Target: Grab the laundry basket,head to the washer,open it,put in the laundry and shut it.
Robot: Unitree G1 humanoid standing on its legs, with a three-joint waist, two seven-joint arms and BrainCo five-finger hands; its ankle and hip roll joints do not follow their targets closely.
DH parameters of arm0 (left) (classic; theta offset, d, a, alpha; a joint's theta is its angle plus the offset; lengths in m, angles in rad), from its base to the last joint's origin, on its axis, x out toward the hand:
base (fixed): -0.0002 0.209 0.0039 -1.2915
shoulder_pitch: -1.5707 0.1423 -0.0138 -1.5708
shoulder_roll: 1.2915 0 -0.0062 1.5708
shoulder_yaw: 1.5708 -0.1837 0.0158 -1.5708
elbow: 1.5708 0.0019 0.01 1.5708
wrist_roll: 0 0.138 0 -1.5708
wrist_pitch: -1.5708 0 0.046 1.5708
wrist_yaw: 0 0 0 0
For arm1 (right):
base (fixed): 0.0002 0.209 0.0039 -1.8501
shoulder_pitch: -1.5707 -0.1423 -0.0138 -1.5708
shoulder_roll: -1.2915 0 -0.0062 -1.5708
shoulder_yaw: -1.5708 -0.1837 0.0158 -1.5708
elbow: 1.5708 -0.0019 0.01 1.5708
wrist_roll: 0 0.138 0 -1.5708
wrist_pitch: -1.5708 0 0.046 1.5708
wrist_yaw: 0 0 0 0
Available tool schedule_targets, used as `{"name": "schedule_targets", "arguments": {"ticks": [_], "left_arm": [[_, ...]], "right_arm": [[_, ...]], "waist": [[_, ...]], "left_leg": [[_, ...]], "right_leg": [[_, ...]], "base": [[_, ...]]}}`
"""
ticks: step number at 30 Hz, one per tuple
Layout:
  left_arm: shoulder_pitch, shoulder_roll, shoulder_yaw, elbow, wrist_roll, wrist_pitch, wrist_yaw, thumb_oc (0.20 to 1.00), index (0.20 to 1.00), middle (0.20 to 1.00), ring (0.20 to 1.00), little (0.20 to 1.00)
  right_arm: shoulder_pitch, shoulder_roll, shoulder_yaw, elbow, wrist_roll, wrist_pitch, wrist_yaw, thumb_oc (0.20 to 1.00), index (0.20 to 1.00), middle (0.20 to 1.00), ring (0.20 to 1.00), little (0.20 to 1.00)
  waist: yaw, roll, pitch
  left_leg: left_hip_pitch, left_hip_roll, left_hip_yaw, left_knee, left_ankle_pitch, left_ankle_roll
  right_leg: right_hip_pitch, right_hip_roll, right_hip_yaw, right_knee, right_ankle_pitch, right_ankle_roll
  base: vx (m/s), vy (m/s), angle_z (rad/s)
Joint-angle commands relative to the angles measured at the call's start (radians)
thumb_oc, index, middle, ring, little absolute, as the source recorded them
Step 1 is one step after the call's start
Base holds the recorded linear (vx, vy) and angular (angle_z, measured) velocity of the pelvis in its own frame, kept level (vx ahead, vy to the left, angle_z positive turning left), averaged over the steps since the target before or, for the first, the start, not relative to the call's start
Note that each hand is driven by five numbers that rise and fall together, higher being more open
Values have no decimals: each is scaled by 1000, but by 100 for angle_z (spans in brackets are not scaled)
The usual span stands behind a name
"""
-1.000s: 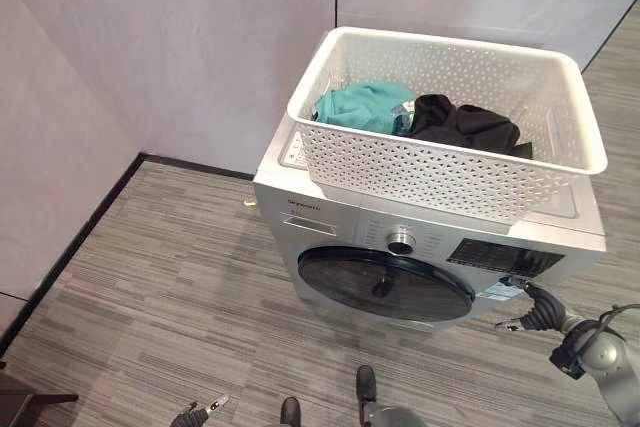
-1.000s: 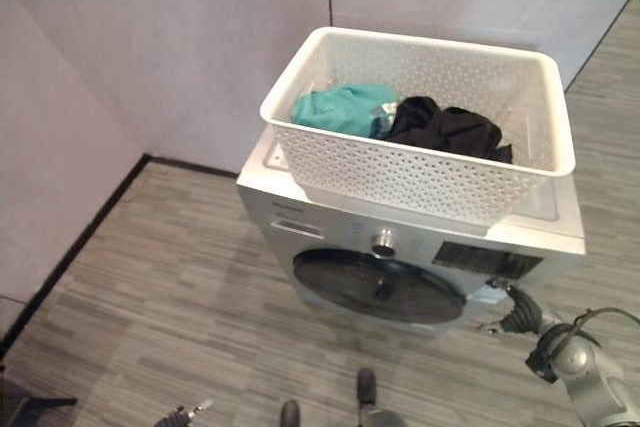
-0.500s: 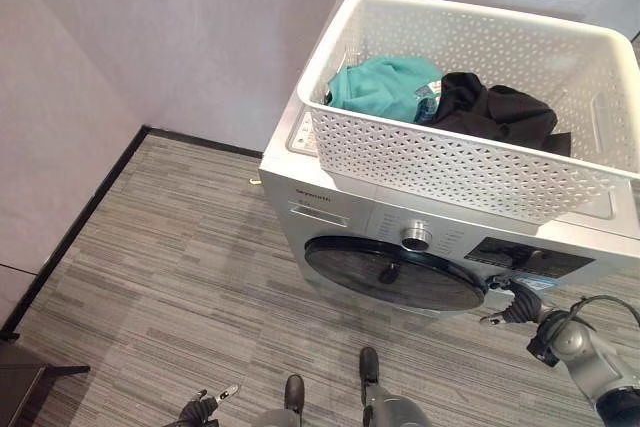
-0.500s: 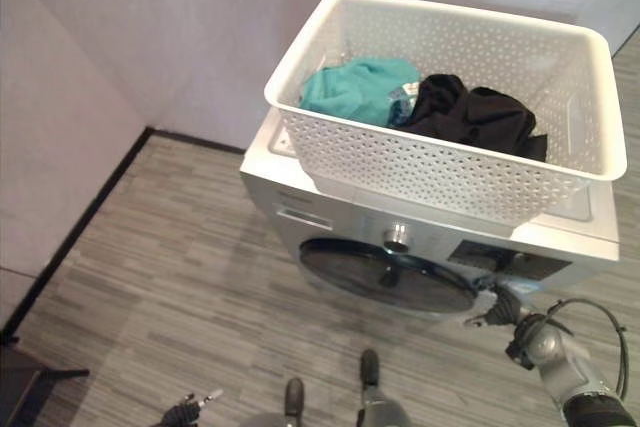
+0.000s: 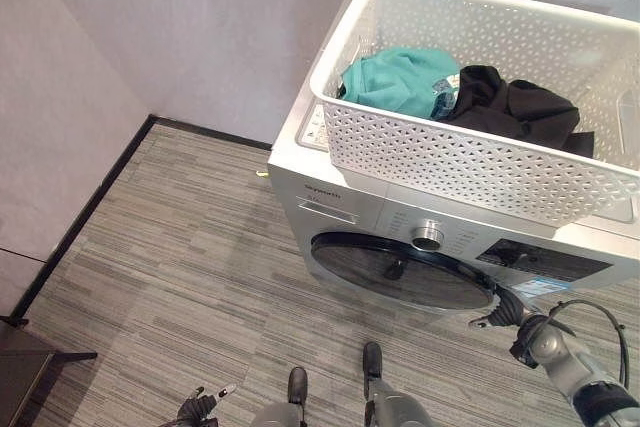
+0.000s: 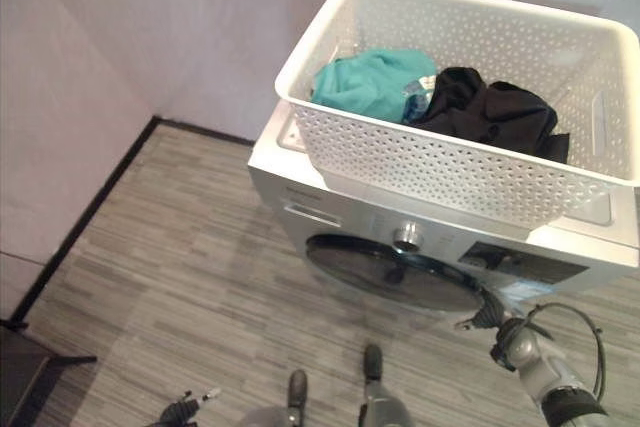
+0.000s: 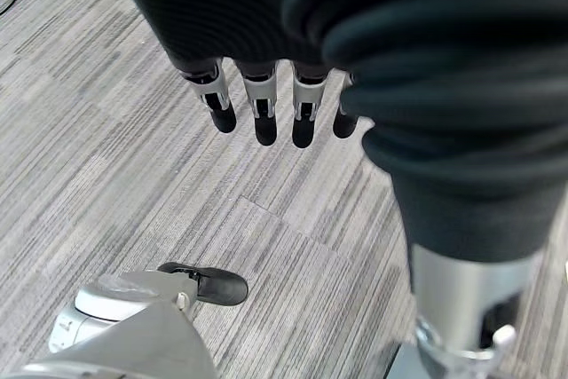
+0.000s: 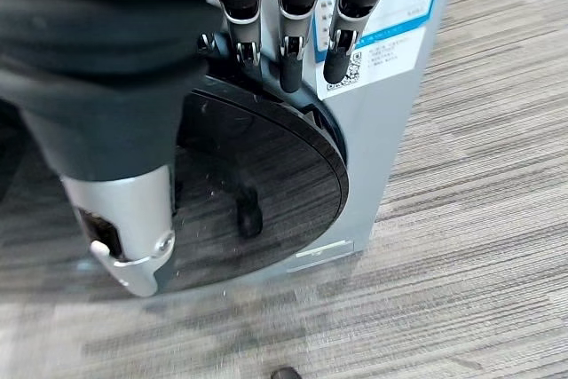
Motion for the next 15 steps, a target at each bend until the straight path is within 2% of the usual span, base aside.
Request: {"name": "schedule_targets", "arguments": {"ticks": [1,7,15], "left_arm": [[-33,17,-46,41,23,-28,25,1000,1000,1000,1000,1000],[-35,13,-64,37,13,-33,27,1000,1000,1000,1000,1000],[-48,-1,-106,24,0,-41,34,1000,1000,1000,1000,1000]], "right_arm": [[-36,26,71,62,-9,-27,-11,1000,1000,1000,1000,1000],[-80,48,86,153,24,-19,-27,1000,1000,1000,1000,1000],[-184,39,90,182,52,-23,-89,1000,1000,1000,1000,1000]], "waist": [[32,-28,-40],[39,-19,-34],[53,19,-8]], "left_leg": [[-91,-29,4,-10,68,-4],[-105,-30,-4,-10,74,-5],[-152,-42,-21,-10,98,-13]], "right_leg": [[34,-56,2,1,-67,87],[23,-60,-10,1,-63,87],[-15,-71,-21,1,-52,87]], "base": [[-16,4,15],[-28,-1,9],[-41,4,4]]}}
